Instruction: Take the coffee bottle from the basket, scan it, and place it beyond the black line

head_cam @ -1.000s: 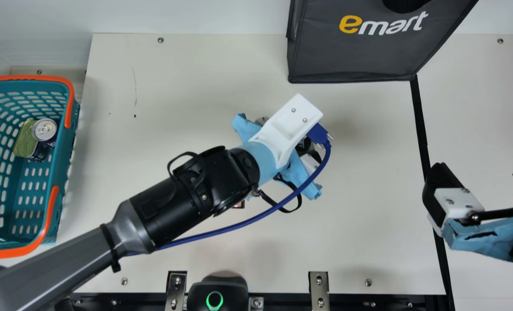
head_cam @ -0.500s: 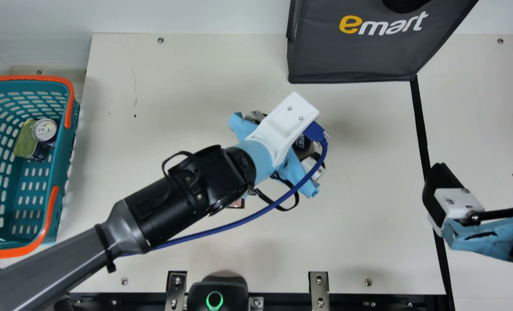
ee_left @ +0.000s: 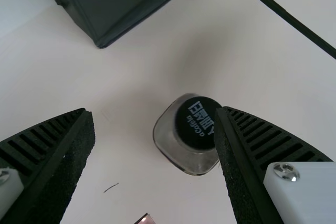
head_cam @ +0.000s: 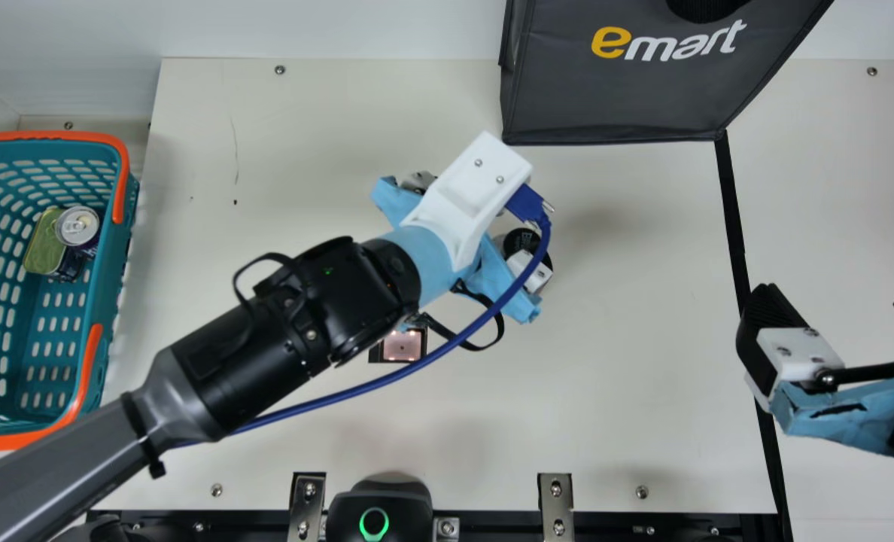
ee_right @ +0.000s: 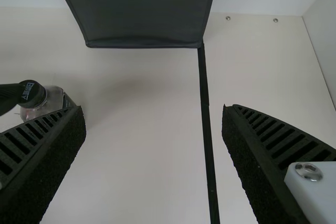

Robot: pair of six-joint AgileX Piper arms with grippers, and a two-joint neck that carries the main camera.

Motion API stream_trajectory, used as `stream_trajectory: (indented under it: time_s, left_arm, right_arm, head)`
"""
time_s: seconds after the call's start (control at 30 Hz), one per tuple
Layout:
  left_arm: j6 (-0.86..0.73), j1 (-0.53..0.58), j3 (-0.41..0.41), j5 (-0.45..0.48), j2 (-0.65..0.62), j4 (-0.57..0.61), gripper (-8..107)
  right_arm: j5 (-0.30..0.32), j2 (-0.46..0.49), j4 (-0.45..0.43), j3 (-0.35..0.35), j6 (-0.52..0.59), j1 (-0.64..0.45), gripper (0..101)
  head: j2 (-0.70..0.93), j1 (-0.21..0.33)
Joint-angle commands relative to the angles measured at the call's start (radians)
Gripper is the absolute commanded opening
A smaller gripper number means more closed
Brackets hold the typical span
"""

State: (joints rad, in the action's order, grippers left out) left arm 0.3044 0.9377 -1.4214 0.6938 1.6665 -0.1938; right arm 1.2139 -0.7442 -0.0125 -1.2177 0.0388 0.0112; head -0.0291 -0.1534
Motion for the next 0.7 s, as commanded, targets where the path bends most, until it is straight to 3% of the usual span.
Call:
stream_trajectory:
  time_s: [0.0, 0.67]
  left_arm:
    - [0.004, -0.008, 0.002, 0.004, -0.01, -0.006, 90]
    - [0.011, -0.201, 0.112, 0.033, -0.209, -0.048, 90]
  right_arm:
    - [0.0, 0.0, 0.0, 0.0, 0.0, 0.0, 91]
    - [0.0, 0.0, 0.0, 0.0, 0.0, 0.0, 91]
  head:
    - [0.002, 0.015]
    - [0.002, 0.015]
